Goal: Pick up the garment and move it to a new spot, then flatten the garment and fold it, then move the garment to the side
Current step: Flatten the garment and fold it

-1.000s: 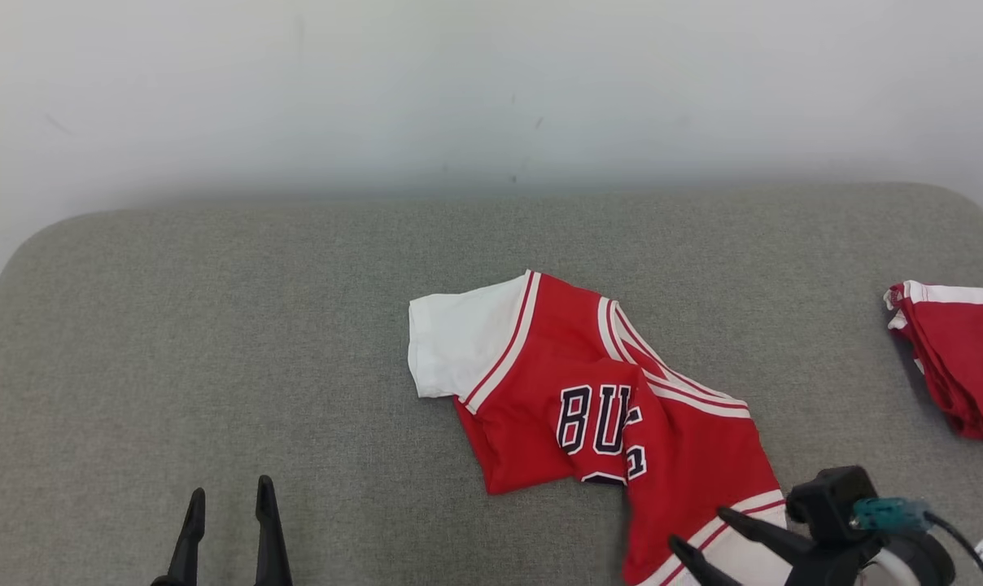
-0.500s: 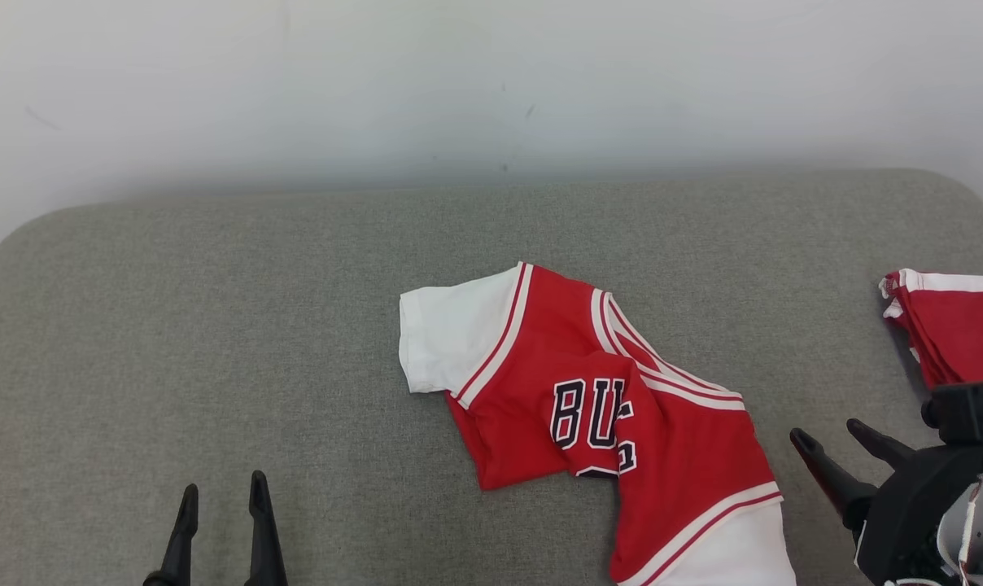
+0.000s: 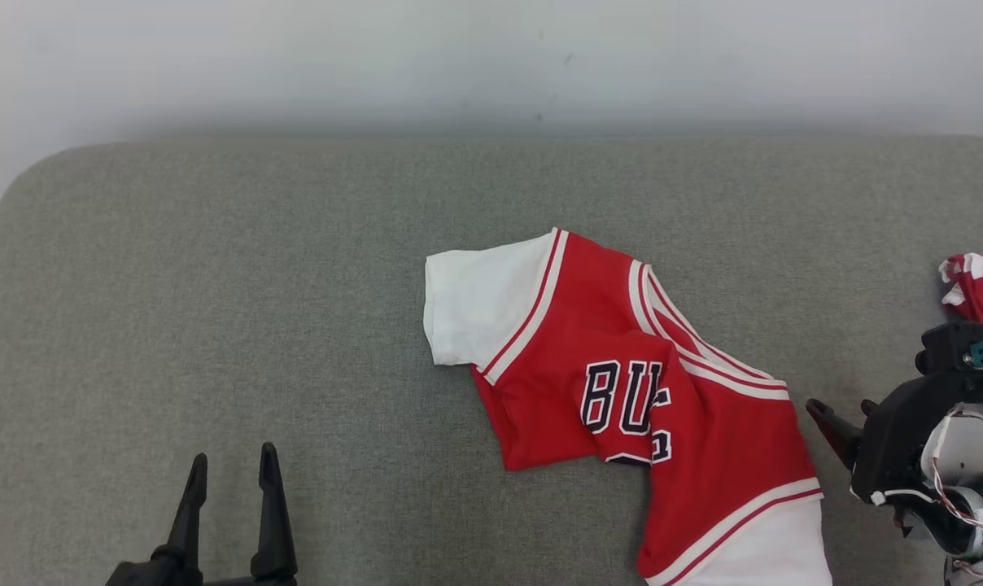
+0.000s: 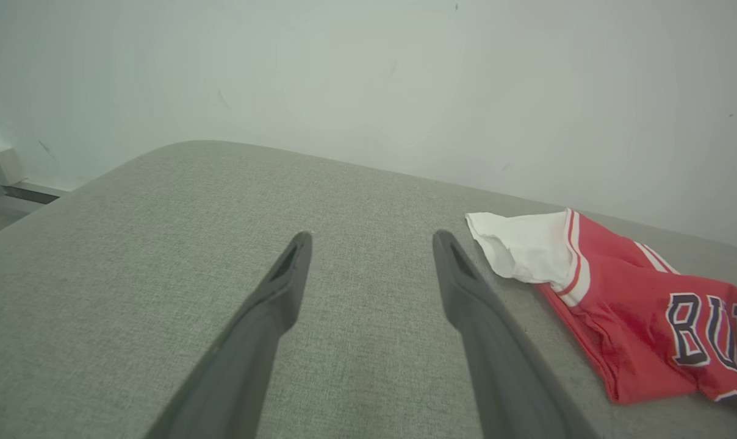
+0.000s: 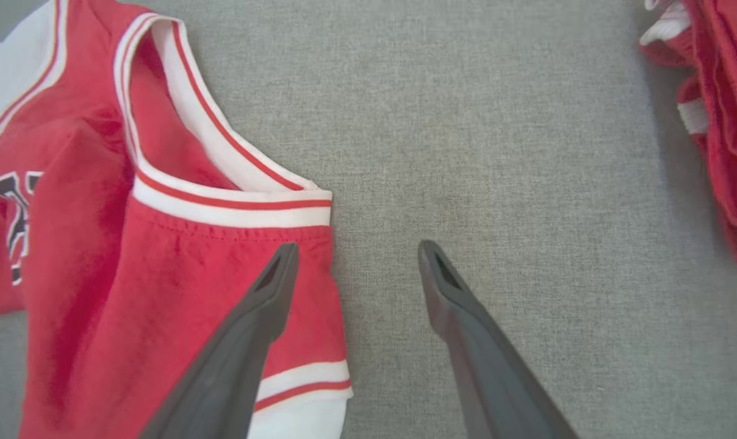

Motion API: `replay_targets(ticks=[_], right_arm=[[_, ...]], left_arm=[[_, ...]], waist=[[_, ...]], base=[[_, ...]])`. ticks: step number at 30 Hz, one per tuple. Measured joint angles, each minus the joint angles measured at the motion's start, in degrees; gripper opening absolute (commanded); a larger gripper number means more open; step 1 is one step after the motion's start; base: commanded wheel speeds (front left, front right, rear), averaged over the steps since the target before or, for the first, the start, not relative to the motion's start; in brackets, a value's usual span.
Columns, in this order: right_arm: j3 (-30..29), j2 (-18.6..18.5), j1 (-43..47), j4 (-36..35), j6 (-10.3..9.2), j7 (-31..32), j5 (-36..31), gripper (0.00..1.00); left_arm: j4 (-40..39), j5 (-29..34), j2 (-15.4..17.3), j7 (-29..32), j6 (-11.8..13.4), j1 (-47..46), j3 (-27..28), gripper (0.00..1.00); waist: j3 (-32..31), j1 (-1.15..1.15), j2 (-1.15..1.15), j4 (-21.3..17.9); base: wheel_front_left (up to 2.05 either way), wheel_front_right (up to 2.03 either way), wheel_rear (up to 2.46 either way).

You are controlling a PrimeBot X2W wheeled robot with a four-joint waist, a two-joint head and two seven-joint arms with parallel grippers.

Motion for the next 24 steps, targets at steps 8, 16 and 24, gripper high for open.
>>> replay_targets(ticks=[8, 16, 24], right_arm=[[4.34, -0.48, -4.80, 8.60, 0.01, 0.35, -0.69, 1.00], [9.29, -2.43, -6.64, 9.83, -0.09, -1.07, 0.31, 0.00], [15.10, -6.05, -9.02, 4.44, -0.09, -4.54, -1.26, 0.00]], left_arm=[[-0.27, 0.05, 0.01, 0.00, -0.21, -1.39, -0.26, 1.00], [-0.12, -0.04, -0.01, 0.00, -0.10, -2.07, -0.67, 1.00], [0.32, -0.57, 0.00, 0.00, 0.54, -2.02, -0.68, 1.00]], waist=[[3.21, 0.00, 0.00, 2.50], [4.33, 0.00, 0.00, 3.49], [2.77, 0.00, 0.00, 3.23]], base=[[0.00, 0.00, 0.00], [0.00, 0.00, 0.00], [0.00, 0.00, 0.00]])
